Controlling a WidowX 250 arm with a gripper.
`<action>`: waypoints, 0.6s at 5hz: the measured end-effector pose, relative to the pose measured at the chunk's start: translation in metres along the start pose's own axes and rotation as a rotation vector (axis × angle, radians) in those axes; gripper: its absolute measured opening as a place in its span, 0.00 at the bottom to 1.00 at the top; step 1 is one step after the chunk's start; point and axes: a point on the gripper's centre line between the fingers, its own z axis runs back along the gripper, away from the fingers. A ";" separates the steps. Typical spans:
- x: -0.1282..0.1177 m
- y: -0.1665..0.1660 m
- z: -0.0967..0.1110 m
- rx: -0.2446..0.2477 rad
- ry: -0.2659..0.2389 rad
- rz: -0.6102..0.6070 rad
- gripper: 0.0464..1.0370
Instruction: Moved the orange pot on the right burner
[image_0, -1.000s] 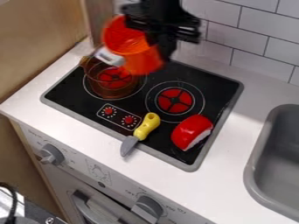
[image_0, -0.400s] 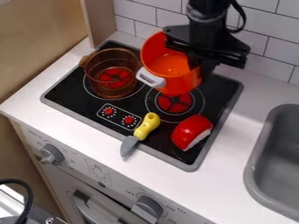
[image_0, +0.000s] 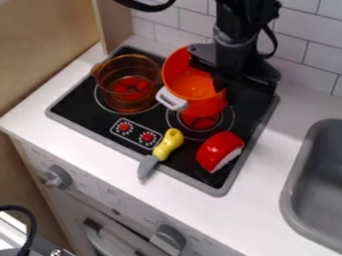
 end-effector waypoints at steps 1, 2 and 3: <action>0.003 0.002 -0.001 -0.023 -0.008 0.015 0.01; 0.004 0.003 -0.012 -0.042 -0.013 0.025 0.01; 0.003 0.005 -0.018 -0.049 -0.032 0.024 0.01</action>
